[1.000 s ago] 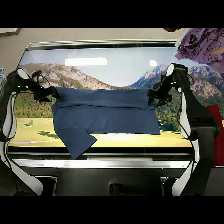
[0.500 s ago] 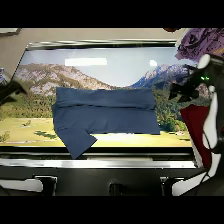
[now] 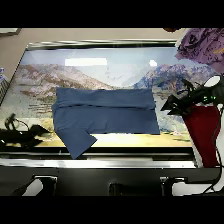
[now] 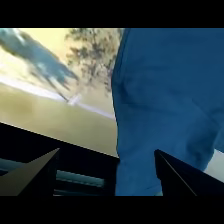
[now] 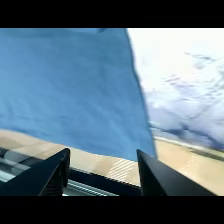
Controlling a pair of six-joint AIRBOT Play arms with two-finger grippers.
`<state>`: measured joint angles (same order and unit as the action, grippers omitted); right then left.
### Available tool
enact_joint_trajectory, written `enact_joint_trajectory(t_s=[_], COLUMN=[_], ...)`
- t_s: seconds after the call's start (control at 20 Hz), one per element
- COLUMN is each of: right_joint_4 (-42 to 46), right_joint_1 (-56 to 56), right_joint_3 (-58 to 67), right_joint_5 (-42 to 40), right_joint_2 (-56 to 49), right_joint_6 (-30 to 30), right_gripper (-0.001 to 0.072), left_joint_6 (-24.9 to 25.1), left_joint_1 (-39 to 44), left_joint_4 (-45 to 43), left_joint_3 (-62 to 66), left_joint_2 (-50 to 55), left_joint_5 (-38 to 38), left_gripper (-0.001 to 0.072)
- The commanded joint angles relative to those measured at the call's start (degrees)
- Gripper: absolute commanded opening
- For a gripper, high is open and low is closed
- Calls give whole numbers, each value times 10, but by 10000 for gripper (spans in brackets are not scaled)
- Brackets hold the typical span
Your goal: Fold the clothes and pants, and hang the long-sleeved shirts on hangers.
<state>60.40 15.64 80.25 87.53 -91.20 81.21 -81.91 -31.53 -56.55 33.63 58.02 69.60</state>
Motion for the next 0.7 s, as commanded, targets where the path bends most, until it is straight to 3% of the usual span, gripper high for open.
enact_joint_trajectory(t_s=[0.0,0.65], right_joint_4=[-29,-42], right_joint_1=[2,2], right_joint_3=[-18,-18], right_joint_5=[-6,-14], right_joint_2=[6,28], right_joint_6=[-17,7], right_gripper=[476,475], left_joint_6=[100,91], left_joint_1=[12,158], left_joint_4=[137,187], left_joint_3=[-127,-131], left_joint_2=[-32,75], left_joint_5=[-63,-126], left_gripper=[664,650])
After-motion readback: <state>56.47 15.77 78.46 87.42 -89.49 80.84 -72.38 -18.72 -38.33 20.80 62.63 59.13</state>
